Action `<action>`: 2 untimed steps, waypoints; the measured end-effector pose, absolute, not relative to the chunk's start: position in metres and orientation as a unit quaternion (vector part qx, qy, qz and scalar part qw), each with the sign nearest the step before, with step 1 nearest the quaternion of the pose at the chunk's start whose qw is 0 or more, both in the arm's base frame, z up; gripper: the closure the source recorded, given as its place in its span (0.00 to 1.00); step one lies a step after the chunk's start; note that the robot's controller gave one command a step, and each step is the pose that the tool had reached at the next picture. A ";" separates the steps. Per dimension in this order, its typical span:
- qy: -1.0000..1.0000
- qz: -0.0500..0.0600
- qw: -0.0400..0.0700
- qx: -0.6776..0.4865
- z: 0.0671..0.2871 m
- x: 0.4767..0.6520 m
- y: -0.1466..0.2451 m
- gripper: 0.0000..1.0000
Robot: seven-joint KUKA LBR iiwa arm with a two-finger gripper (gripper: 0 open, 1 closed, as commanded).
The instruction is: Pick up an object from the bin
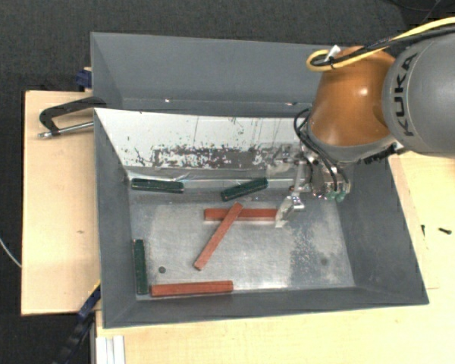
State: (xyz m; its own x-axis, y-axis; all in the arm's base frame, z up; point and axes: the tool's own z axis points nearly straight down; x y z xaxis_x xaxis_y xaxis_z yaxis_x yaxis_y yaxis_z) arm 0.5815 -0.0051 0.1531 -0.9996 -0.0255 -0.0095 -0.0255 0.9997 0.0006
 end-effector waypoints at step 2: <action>0.996 0.000 -0.001 -0.093 0.078 0.581 -0.001 1.00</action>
Offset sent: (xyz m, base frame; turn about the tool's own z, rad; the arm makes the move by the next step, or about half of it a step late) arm 0.0000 0.0000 0.0000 0.0000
